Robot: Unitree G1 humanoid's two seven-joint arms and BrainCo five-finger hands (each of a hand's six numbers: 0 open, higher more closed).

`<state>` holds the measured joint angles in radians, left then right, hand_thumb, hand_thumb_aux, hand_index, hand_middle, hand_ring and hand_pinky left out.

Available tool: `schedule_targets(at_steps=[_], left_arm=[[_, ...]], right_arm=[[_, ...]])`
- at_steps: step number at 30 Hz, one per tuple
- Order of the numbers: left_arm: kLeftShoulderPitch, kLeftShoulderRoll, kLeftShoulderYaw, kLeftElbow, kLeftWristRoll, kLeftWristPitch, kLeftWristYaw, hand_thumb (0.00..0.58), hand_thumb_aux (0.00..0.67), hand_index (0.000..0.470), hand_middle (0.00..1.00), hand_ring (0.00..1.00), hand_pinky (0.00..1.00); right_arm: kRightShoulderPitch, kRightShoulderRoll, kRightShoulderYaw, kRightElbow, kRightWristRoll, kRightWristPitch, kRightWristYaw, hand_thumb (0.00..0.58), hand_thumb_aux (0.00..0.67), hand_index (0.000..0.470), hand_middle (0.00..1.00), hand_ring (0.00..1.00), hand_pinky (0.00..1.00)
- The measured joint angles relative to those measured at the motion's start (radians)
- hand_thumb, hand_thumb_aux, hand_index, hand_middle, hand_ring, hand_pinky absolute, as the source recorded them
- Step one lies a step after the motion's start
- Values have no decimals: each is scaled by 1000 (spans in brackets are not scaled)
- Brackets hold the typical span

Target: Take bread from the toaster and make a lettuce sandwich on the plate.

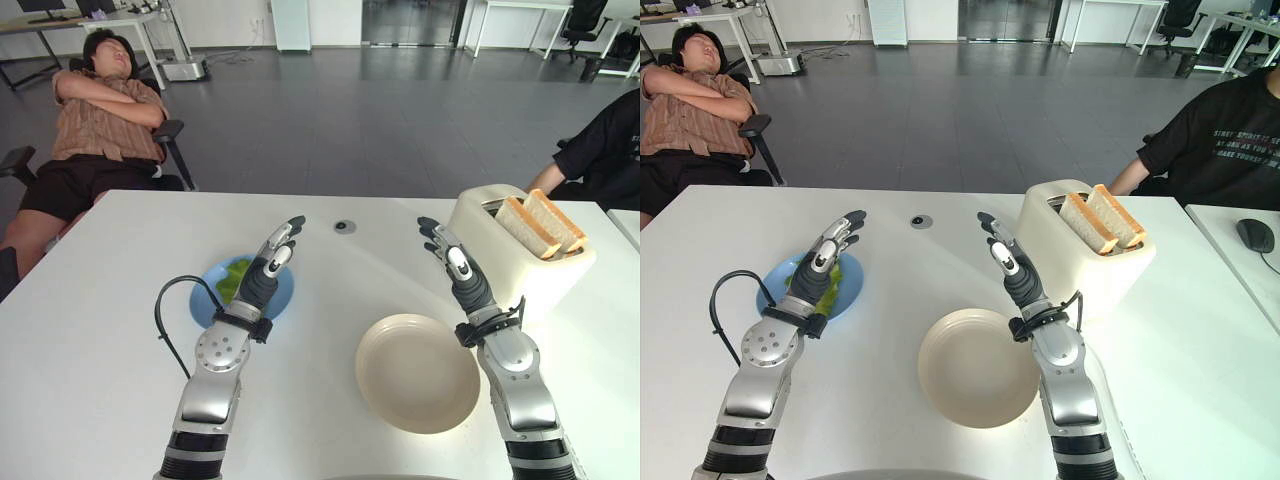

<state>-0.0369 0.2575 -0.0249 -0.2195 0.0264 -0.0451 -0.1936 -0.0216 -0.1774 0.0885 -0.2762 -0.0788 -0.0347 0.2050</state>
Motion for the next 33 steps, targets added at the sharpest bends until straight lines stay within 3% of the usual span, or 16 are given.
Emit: schedule_targets(at_steps=[12, 16, 20, 25, 33], left_arm=[[2, 15, 3, 0, 1, -45, -21, 0, 0, 0, 0, 0, 0], [2, 11, 5, -1, -8, -55, -22, 0, 0, 0, 0, 0, 0], [-4, -1, 21, 0, -28, -57, -21, 0, 0, 0, 0, 0, 0], [-12, -3, 36, 6, -44, -57, -25, 0, 0, 0, 0, 0, 0], [-19, -3, 39, 13, -45, -57, -33, 0, 0, 0, 0, 0, 0]], right_arm=[[-3, -90, 21, -31, -91, -77, 28, 0, 0, 0, 0, 0, 0], [-147, -234, -107, -21, -196, -108, -11, 0, 0, 0, 0, 0, 0], [-287, -482, -227, 172, -387, -145, -103, 0, 0, 0, 0, 0, 0], [-322, -651, -293, 356, -483, -161, -193, 0, 0, 0, 0, 0, 0], [-337, -790, -206, 640, -639, -64, -219, 0, 0, 0, 0, 0, 0]])
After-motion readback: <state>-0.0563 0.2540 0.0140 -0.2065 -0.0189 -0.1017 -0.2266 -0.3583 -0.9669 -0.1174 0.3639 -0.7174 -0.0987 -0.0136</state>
